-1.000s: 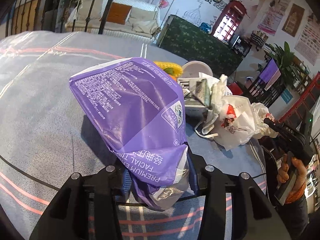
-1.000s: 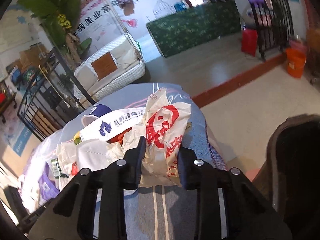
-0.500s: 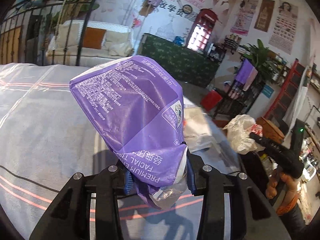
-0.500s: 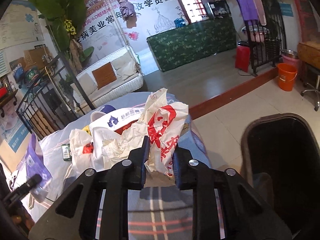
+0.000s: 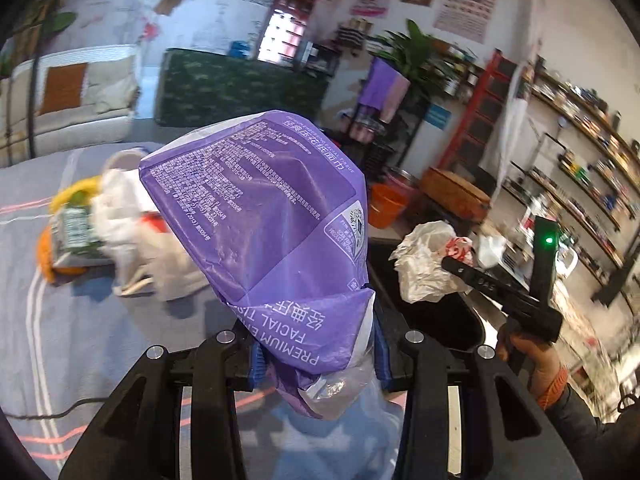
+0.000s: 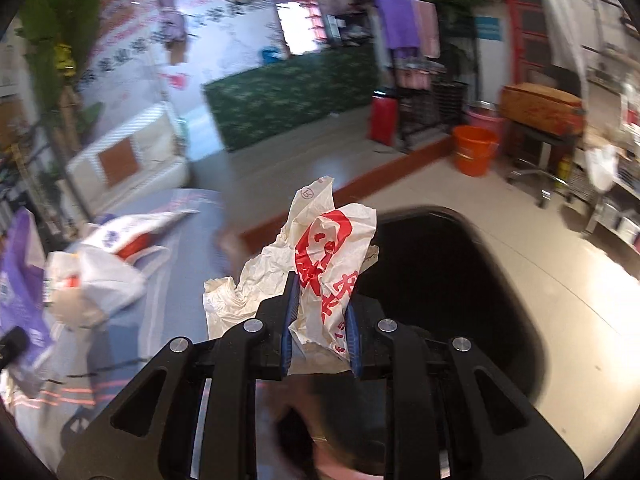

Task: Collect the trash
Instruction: 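Carry the white bag over the black bin and open the right gripper, then carry the purple bag over the bin and open the left gripper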

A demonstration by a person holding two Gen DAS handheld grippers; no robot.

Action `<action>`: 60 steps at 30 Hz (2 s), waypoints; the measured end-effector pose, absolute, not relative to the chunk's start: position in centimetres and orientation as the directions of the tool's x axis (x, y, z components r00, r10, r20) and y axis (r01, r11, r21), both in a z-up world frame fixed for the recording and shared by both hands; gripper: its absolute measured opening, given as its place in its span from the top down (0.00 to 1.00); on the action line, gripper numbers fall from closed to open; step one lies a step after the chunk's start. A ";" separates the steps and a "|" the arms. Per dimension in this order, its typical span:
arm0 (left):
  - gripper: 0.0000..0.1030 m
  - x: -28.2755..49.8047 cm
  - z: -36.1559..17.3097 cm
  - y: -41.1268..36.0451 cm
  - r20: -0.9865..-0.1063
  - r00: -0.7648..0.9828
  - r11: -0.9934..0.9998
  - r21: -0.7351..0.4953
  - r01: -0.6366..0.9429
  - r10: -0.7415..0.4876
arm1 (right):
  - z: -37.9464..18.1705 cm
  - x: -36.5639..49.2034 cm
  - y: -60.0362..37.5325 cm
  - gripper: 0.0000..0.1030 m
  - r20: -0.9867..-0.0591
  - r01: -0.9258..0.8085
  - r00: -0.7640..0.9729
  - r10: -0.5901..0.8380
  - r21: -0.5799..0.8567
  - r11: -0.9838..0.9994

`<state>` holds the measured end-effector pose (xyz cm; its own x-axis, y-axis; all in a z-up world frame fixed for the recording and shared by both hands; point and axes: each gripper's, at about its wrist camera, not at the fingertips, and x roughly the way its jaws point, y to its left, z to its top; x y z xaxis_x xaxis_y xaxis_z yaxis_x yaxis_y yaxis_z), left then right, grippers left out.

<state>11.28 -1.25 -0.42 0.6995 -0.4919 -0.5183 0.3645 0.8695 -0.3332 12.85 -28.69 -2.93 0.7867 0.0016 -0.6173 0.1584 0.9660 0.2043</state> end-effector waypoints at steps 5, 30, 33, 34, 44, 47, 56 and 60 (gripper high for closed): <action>0.61 12.5 -0.6 -5.0 -0.526 0.634 0.823 -0.318 0.471 -0.567 | -5.4 12.7 -32.2 0.78 -0.679 0.277 0.726 -0.111 0.142 0.950; 0.61 16.1 -5.1 -17.5 -0.692 0.343 0.666 -0.266 0.697 -0.635 | -4.2 10.2 -39.1 0.23 -0.617 0.478 0.723 -0.310 0.124 0.869; 0.59 16.5 -5.7 -18.8 -0.713 0.313 0.650 -0.258 0.715 -0.627 | -4.1 9.7 -40.0 0.22 -0.612 0.501 0.717 -0.333 0.121 0.857; 0.57 16.6 -5.9 -19.3 -0.719 0.308 0.645 -0.250 0.722 -0.623 | -4.2 9.6 -40.4 0.22 -0.612 0.509 0.715 -0.339 0.123 0.852; 0.14 17.7 -6.5 -20.1 -0.723 0.283 0.639 -0.277 0.718 -0.631 | -4.6 8.7 -42.9 0.18 -0.618 0.577 0.689 -0.378 0.153 0.802; 0.12 17.5 -6.0 -19.2 -0.711 0.284 0.642 -0.299 0.706 -0.643 | -4.7 8.8 -42.8 0.16 -0.622 0.583 0.687 -0.375 0.163 0.796; 0.06 16.4 -3.2 -15.0 -0.657 0.437 0.723 -0.245 0.647 -0.614 | -4.6 10.4 -40.5 0.15 -0.628 0.525 0.707 -0.326 0.157 0.837; 0.06 16.0 -2.2 -12.9 -0.642 0.507 0.766 -0.203 0.609 -0.574 | -3.9 11.2 -38.1 0.13 -0.615 0.455 0.741 -0.269 0.165 0.875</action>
<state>16.02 -12.95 -2.18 0.5075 -0.5742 -0.6425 0.6095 0.7663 -0.2034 11.22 -38.08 -3.89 0.7411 -0.2688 -0.6153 0.4547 0.8752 0.1652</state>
